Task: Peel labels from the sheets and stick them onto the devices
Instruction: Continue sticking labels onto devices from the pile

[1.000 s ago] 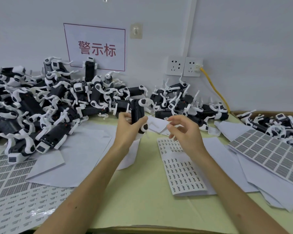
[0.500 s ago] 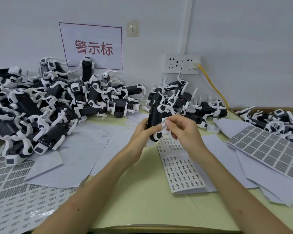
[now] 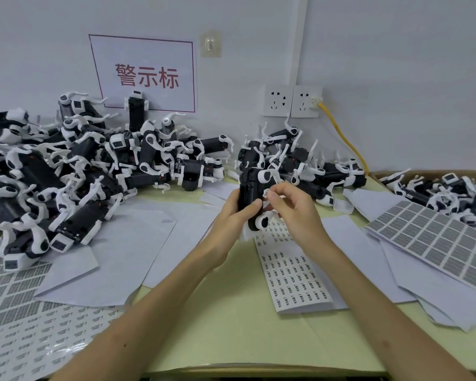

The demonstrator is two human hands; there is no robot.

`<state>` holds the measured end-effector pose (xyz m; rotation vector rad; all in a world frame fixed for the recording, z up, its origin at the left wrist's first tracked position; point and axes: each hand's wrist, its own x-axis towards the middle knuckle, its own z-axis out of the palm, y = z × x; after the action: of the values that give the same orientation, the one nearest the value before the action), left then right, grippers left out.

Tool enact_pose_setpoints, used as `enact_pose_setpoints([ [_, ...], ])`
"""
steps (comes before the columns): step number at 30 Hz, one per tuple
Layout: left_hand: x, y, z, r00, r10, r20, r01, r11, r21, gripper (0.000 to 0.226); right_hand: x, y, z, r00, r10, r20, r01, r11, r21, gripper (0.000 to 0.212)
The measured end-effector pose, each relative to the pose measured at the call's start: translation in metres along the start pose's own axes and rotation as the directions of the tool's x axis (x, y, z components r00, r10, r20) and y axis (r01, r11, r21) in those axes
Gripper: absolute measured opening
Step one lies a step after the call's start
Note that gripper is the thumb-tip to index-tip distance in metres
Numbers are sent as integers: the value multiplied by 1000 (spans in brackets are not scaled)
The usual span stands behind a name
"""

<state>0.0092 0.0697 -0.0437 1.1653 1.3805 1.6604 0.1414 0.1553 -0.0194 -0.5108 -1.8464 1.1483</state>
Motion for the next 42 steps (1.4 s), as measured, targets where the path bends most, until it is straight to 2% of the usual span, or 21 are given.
enact_pose_setpoints([
  [16,-3,2,2,995,95,7,-95,990,108,31,0,4,0,999,-35,-32,31,994,-109,18],
  [26,-3,2,2,988,155,7,-154,980,128,36,-2,4,1,997,-59,-43,51,985,-165,19],
  [31,-2,0,2,985,170,6,-169,970,177,30,-3,5,1,997,-64,-43,56,983,-172,21],
  [42,-3,-1,3,975,221,12,-216,941,262,36,-3,5,0,996,-64,-67,50,979,-196,18],
])
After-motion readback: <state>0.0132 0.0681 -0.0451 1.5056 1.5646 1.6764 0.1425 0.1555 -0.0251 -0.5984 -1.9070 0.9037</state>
